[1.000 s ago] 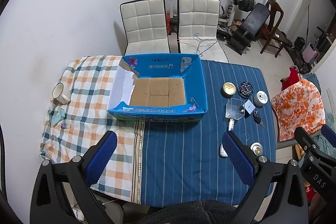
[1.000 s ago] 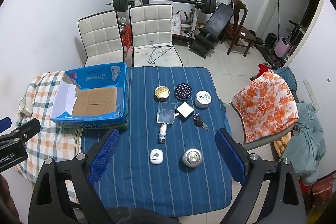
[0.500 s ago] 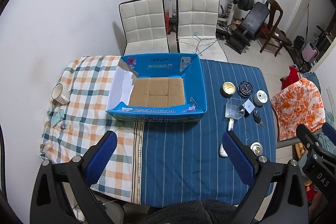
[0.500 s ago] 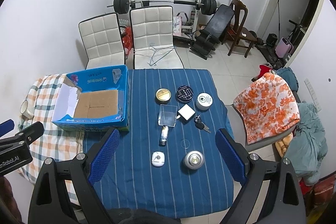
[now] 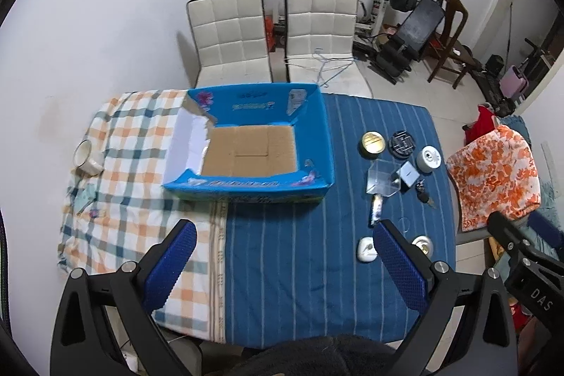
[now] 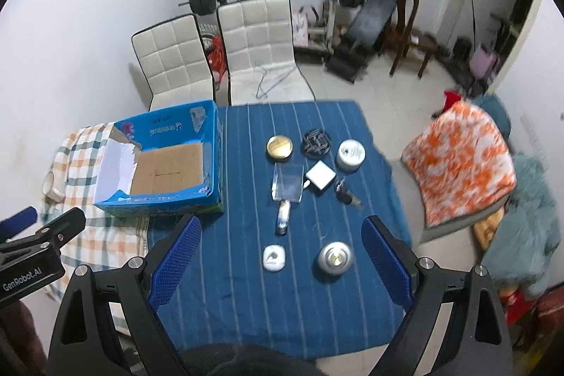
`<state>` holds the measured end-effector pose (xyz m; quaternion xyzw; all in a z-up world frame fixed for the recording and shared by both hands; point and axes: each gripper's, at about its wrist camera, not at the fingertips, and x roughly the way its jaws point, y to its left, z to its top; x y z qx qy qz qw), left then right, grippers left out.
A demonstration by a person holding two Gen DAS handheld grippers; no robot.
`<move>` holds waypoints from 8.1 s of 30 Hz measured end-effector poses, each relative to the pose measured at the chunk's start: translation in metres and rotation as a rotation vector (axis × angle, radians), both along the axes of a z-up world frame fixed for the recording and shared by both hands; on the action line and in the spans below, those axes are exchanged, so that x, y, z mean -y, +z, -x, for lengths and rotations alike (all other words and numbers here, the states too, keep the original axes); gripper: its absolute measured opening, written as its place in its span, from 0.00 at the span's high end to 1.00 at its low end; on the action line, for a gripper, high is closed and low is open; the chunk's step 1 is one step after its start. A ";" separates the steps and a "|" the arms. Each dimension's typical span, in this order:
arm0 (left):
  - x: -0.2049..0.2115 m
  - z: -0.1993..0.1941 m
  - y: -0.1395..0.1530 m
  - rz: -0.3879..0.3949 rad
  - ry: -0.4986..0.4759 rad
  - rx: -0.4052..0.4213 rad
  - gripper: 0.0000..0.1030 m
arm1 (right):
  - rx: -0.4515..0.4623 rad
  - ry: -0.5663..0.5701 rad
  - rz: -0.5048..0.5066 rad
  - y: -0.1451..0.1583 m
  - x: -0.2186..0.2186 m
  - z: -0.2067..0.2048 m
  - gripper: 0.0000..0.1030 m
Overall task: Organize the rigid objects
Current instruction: 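Grasp the gold tin with the left tool while the right tool grasps the white cream jar, then carry the gold tin and white jar into the blue box and release both, then lift both tools out of the blue box, then grasp the clear plastic cube with the left tool while the right tool grasps the silver tin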
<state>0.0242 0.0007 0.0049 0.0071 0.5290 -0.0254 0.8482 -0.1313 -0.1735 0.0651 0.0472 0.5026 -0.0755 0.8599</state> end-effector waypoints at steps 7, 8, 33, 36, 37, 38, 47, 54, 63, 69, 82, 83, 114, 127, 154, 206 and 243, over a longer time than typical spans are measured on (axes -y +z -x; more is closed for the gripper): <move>0.047 -0.060 -0.030 0.069 -0.080 -0.029 0.00 | -0.076 -0.128 -0.043 -0.043 0.073 -0.040 0.08; 0.059 -0.075 -0.041 0.079 -0.097 -0.046 0.00 | -0.081 -0.141 -0.045 -0.049 0.084 -0.046 0.08; 0.222 -0.291 -0.317 -0.051 -0.251 -0.532 0.00 | -0.435 -0.152 -0.063 -0.348 0.253 -0.280 0.08; 0.226 -0.291 -0.330 -0.059 -0.273 -0.571 0.00 | -0.465 -0.137 -0.066 -0.364 0.256 -0.285 0.08; 0.226 -0.290 -0.333 -0.069 -0.280 -0.579 0.01 | -0.472 -0.132 -0.070 -0.368 0.257 -0.287 0.08; 0.225 -0.290 -0.336 -0.075 -0.283 -0.587 0.13 | -0.478 -0.131 -0.069 -0.369 0.258 -0.285 0.08; 0.225 -0.291 -0.339 -0.106 -0.302 -0.579 0.39 | -0.524 -0.158 -0.091 -0.392 0.264 -0.288 0.23; 0.231 -0.282 -0.335 -0.097 -0.288 -0.528 0.40 | -0.532 -0.176 -0.086 -0.390 0.255 -0.289 0.31; 0.243 -0.260 -0.276 -0.091 -0.278 -0.421 0.40 | -0.498 -0.170 -0.059 -0.365 0.247 -0.275 0.32; 0.228 -0.230 -0.211 -0.046 -0.273 -0.312 0.40 | -0.417 -0.135 -0.048 -0.314 0.230 -0.260 0.32; 0.095 -0.204 -0.124 0.031 -0.213 -0.141 0.40 | -0.242 0.045 -0.037 -0.197 0.074 -0.237 0.32; 0.087 -0.205 -0.124 0.032 -0.205 -0.140 0.40 | -0.236 0.051 -0.037 -0.190 0.059 -0.236 0.31; -0.127 -0.291 -0.265 0.318 -0.004 -0.460 0.39 | -0.344 0.273 -0.158 -0.300 -0.175 -0.352 0.31; -0.121 -0.309 -0.304 0.357 -0.019 -0.569 0.39 | -0.423 0.349 -0.059 -0.362 -0.200 -0.402 0.31; -0.151 -0.322 -0.263 0.234 0.063 -0.485 0.05 | -0.474 0.339 -0.080 -0.353 -0.201 -0.414 0.06; -0.070 -0.086 -0.050 0.000 -0.012 0.025 0.03 | -0.093 0.193 -0.174 -0.090 -0.102 -0.171 0.06; 0.216 -0.136 -0.255 0.009 -0.371 -0.367 0.03 | -0.520 -0.372 -0.352 -0.369 0.182 -0.082 0.23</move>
